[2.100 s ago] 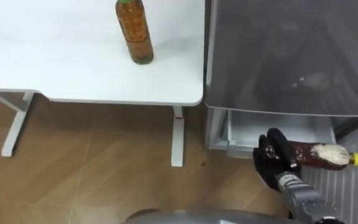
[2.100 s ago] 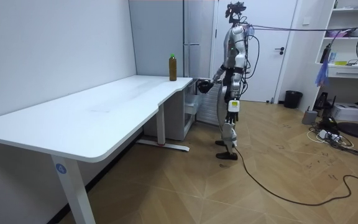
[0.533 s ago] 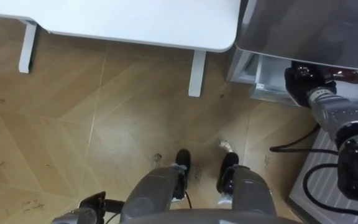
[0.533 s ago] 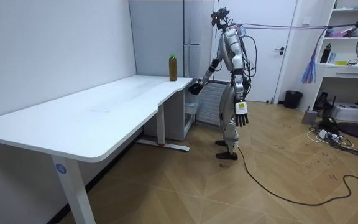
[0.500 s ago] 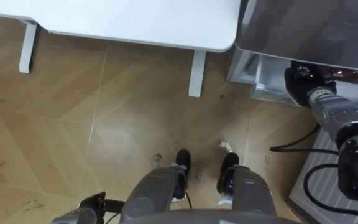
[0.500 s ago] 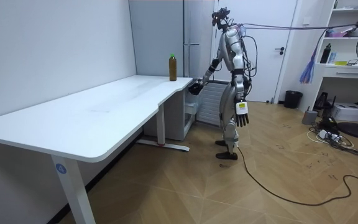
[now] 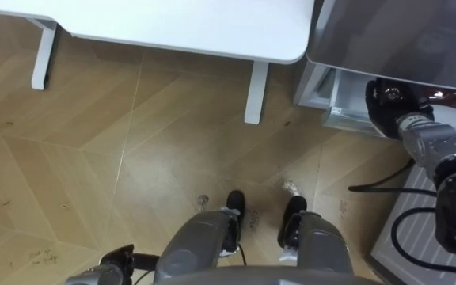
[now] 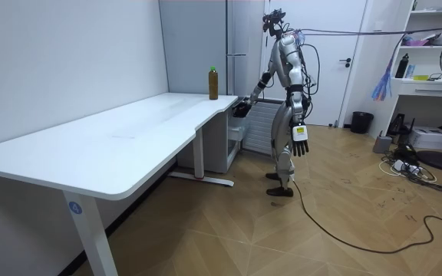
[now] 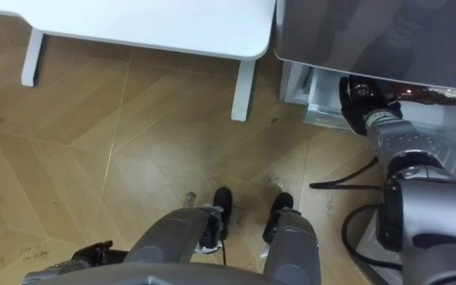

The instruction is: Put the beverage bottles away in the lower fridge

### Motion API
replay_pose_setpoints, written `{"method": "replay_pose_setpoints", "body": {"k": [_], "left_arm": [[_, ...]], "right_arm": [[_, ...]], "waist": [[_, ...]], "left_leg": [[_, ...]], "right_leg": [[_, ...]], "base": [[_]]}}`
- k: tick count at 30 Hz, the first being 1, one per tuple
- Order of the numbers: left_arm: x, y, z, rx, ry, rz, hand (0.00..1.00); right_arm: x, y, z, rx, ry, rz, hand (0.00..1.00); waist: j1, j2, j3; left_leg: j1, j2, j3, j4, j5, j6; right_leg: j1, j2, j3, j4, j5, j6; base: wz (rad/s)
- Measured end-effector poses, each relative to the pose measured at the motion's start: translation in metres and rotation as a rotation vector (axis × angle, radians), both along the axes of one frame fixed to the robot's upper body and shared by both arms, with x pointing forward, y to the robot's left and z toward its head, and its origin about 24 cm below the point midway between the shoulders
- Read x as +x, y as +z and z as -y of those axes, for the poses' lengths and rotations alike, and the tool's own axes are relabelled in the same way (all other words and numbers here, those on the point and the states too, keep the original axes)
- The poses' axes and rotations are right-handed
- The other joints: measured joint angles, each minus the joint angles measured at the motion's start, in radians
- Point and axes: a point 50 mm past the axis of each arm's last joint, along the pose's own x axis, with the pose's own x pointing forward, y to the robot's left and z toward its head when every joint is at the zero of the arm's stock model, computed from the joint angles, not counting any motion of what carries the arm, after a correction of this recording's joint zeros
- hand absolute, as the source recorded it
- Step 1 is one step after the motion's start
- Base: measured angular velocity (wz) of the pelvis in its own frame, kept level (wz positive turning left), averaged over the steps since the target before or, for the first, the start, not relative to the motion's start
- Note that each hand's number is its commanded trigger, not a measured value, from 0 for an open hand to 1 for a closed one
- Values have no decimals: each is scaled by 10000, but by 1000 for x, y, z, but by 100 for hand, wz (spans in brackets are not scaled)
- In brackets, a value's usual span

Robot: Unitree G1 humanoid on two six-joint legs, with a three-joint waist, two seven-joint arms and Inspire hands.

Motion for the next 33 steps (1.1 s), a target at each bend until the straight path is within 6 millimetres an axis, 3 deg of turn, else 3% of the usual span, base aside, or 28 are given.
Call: {"method": "replay_pose_setpoints", "body": {"k": [23, 33], "left_arm": [[1, 0, 0, 169, -39, -68, 0], [-1, 0, -3, 718, 62, -327, 0]], "right_arm": [[-4, -3, 2, 120, -174, -185, 0], [-16, -15, 2, 346, -397, -1246, 0]], "waist": [[31, 6, -4], [10, -26, -24]], "left_leg": [[-50, 8, 87, 65, -1, 1], [-98, 9, 90, 153, -2, 2]], "right_leg": [[-8, -23, -27, 7, -47, 14], [-19, -24, -49, 25, -46, 16]], "base": [[1], [1]]}}
